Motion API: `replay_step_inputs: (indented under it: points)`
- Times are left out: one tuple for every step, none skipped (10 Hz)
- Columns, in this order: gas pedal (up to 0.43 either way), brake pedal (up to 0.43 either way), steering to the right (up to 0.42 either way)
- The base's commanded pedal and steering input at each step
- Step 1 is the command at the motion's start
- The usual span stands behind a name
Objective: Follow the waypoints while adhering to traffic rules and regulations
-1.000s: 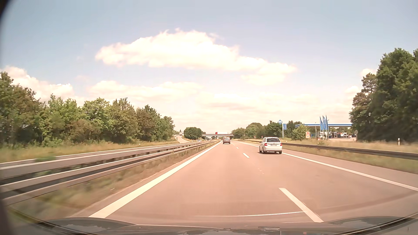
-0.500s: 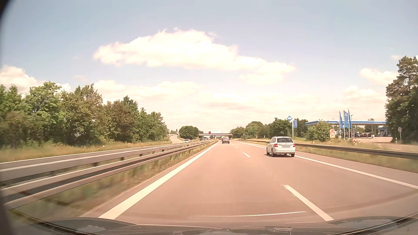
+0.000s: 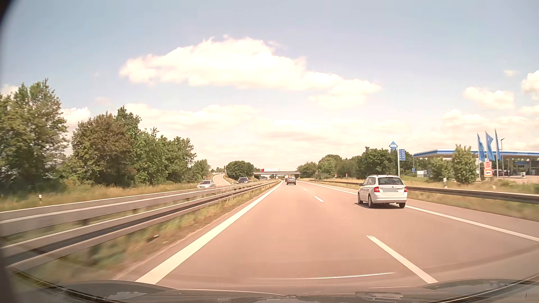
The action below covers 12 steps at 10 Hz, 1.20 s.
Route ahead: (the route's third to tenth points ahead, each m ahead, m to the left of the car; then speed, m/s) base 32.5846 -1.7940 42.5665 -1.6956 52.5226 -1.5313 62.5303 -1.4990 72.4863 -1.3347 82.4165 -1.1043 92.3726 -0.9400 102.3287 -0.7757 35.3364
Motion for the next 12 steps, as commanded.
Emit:
replay_step_inputs:
  points:
    - [0.409,0.012,-0.002]
    - [0.409,0.012,-0.002]
    - [0.409,0.012,-0.002]
    - [0.409,0.012,-0.002]
    - [0.409,0.012,-0.002]
    - [0.409,0.012,-0.002]
    - [0.409,0.012,-0.002]
    - [0.409,0.012,-0.002]
    - [0.409,0.012,-0.002]
    - [0.409,0.012,-0.002]
    - [0.409,0.012,-0.002]
    - [0.409,0.012,-0.002]
